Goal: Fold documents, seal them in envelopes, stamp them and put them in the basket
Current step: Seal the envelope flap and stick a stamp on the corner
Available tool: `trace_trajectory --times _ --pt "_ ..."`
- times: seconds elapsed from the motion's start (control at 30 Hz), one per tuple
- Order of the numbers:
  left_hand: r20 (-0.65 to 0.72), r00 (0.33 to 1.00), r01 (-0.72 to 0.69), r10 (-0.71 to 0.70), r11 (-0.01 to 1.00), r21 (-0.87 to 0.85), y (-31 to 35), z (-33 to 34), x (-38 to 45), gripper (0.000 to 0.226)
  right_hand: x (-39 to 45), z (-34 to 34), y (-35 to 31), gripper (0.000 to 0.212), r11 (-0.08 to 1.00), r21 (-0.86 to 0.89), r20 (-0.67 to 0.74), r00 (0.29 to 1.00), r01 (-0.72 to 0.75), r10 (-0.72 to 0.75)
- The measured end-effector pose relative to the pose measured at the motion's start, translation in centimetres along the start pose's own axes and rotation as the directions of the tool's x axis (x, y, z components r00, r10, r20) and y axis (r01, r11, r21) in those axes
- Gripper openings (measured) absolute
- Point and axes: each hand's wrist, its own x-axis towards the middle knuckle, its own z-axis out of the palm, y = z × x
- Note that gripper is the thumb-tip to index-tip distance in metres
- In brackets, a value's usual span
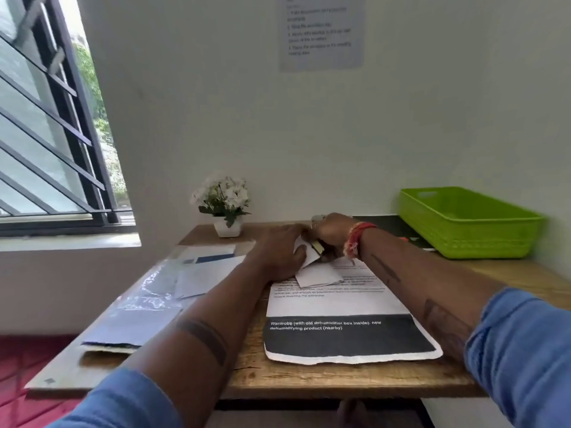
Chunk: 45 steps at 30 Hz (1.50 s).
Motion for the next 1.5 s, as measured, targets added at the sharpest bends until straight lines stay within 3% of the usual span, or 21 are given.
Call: trace_trajectory --times 0.1,0.17,0.27,0.33,0.37,0.4,0.47,0.53,0.7,1.0,1.17,1.27,1.4,1.5 --pt "-0.005 1.000 0.021 -0.022 0.997 -0.075 -1.2 0.9 1.0 0.057 1.6 0.0 1.0 0.036 0.948 -0.296 0.036 0.993 0.119 -0.113" --pt "0.014 0.999 0.039 -0.038 0.994 -0.106 -1.8 1.3 1.6 0.056 2.3 -0.2 2.0 0.027 0.966 -0.223 0.062 0.991 0.134 -0.123" --pt "0.121 0.991 0.063 -0.060 0.998 -0.020 -2.0 1.5 2.2 0.059 2.8 -1.2 2.4 0.019 0.991 -0.108 0.079 0.994 0.083 -0.075" --pt "0.158 0.984 0.084 -0.081 0.996 -0.014 -2.2 1.7 3.0 0.061 4.3 -1.4 2.5 0.021 0.989 -0.138 0.044 0.998 0.056 -0.051" --pt "0.157 0.984 0.091 -0.085 0.995 -0.033 -2.3 1.9 3.5 0.063 5.1 -1.3 2.6 0.018 0.965 -0.254 0.018 0.997 0.071 -0.069" --pt "0.145 0.986 0.095 -0.086 0.994 -0.054 -2.4 2.1 3.8 0.066 6.0 -1.2 2.7 0.016 0.906 -0.406 0.018 0.993 0.116 -0.119" --pt "0.113 0.991 0.081 -0.071 0.993 -0.081 -2.4 2.4 4.2 0.067 7.1 0.0 2.9 0.036 0.702 -0.689 0.033 0.975 0.181 -0.219" --pt "0.090 0.995 0.057 -0.048 0.993 -0.100 -2.6 2.7 4.4 0.062 7.9 0.9 3.3 0.051 0.611 -0.771 0.037 0.970 0.181 -0.241" --pt "0.069 0.998 -0.003 0.012 0.991 -0.130 -2.9 3.0 4.8 0.059 8.9 0.7 3.6 0.032 0.629 -0.759 -0.004 0.965 0.168 -0.263" --pt "0.036 0.999 -0.037 0.039 0.997 -0.068 -2.5 3.3 4.6 0.054 9.5 0.7 4.2 0.037 0.612 -0.776 -0.010 0.968 0.151 -0.251" --pt "-0.015 0.997 -0.079 0.078 0.990 -0.120 -2.1 3.0 4.3 0.042 9.2 0.3 4.3 0.033 0.687 -0.709 -0.059 0.958 0.158 -0.282" --pt "-0.010 0.998 -0.059 0.058 0.985 -0.160 -2.1 2.8 4.1 0.033 8.9 -0.2 4.7 0.014 0.793 -0.576 -0.153 0.927 0.197 -0.341" --pt "0.039 0.996 -0.076 0.080 0.993 -0.087 -2.0 2.6 4.1 0.021 8.6 -1.7 4.7 0.009 0.912 -0.376 -0.358 0.882 0.163 -0.306" --pt "0.088 0.992 -0.075 0.086 0.990 -0.118 -1.5 2.0 4.1 0.034 7.9 -2.7 4.5 0.003 0.947 -0.262 -0.525 0.795 0.188 -0.303"
